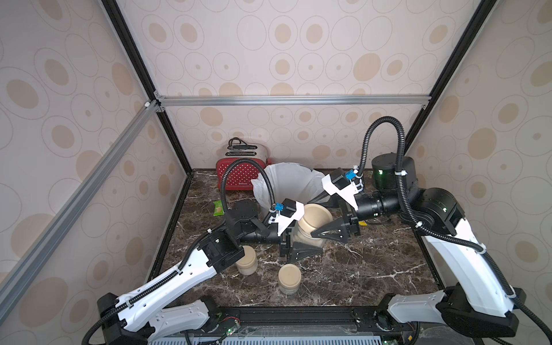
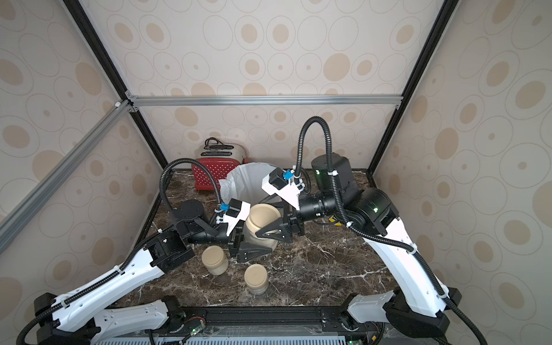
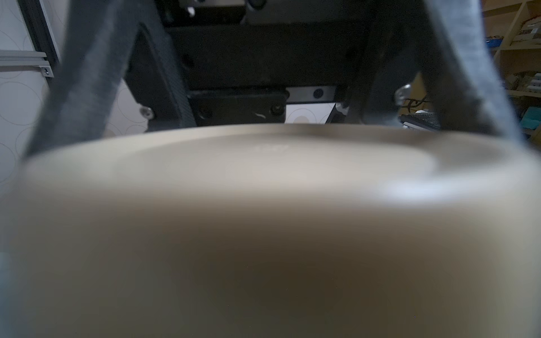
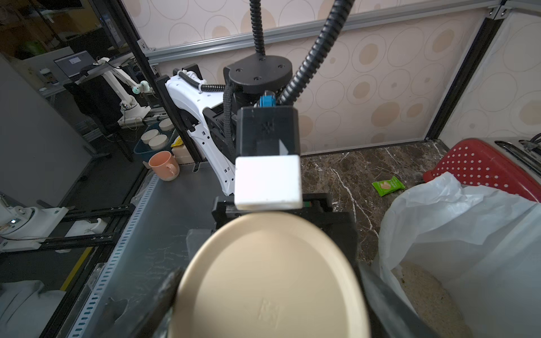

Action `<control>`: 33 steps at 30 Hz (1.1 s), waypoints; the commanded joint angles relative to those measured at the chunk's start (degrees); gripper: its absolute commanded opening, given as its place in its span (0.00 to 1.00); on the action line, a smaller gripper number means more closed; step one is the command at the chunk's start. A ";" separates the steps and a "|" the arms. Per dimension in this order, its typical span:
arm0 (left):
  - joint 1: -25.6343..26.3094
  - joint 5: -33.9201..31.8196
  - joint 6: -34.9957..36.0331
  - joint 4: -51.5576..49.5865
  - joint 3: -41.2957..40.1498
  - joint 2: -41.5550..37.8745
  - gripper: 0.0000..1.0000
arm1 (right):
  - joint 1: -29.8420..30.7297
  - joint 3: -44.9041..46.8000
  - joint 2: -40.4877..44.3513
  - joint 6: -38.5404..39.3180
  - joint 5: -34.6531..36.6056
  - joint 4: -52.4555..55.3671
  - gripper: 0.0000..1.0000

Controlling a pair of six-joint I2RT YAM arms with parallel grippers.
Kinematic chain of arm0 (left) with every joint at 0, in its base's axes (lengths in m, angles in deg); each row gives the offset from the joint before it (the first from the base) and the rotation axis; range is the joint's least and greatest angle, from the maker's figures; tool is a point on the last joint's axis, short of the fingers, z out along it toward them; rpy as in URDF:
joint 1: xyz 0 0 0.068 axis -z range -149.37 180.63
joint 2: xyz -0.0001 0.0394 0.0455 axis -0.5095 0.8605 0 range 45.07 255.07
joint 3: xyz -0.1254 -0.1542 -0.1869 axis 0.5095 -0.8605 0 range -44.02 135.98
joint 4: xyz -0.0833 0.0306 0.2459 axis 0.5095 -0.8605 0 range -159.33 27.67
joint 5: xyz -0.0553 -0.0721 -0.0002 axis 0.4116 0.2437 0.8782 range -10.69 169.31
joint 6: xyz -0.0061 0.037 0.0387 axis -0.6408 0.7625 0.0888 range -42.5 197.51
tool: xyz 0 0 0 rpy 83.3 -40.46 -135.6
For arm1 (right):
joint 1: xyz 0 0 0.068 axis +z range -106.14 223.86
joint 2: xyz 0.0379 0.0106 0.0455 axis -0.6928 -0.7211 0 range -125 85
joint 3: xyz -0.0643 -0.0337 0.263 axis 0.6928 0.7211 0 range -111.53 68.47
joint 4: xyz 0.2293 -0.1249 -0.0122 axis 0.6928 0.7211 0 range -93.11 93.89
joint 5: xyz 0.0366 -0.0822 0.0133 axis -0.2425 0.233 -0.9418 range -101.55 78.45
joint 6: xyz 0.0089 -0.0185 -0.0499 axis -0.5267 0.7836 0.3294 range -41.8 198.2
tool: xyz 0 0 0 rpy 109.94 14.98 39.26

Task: Empty moldy rice from jars
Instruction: Unscrew the lid from the jar, then place the lid at the center of the board.

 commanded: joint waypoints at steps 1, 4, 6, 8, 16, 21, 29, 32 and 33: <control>-0.30 -0.04 -0.58 0.28 0.75 -0.15 0.34 | -0.87 1.29 3.27 -0.75 -2.92 -9.72 0.50; -0.30 -0.26 -0.67 0.27 0.40 -0.40 0.34 | -2.25 4.44 5.48 -3.17 -3.89 -15.43 0.49; -0.29 -0.56 -0.64 0.19 0.41 -0.60 0.34 | -2.72 5.13 6.11 -4.24 -3.62 -17.17 0.48; -0.29 -0.73 -0.56 0.03 0.53 -0.66 0.34 | -2.85 5.48 6.46 -4.15 -1.84 -16.92 0.48; -0.31 -3.44 0.97 -1.87 0.31 -2.56 0.34 | -3.49 9.65 10.25 -3.86 7.65 -15.64 0.48; -0.26 -4.76 2.09 -3.23 0.68 -3.80 0.34 | -4.02 14.07 13.34 -3.55 18.04 -13.41 0.48; -0.29 -5.71 3.79 -5.74 1.41 -4.68 0.34 | -12.28 27.61 19.15 -9.54 28.69 -13.57 0.48; -0.28 -5.92 3.78 -5.95 1.15 -5.05 0.34 | -14.50 33.50 21.84 -12.51 35.23 -14.54 0.47; -0.25 -5.96 3.79 -5.90 1.05 -5.19 0.35 | -15.01 35.35 22.70 -13.44 37.60 -14.79 0.47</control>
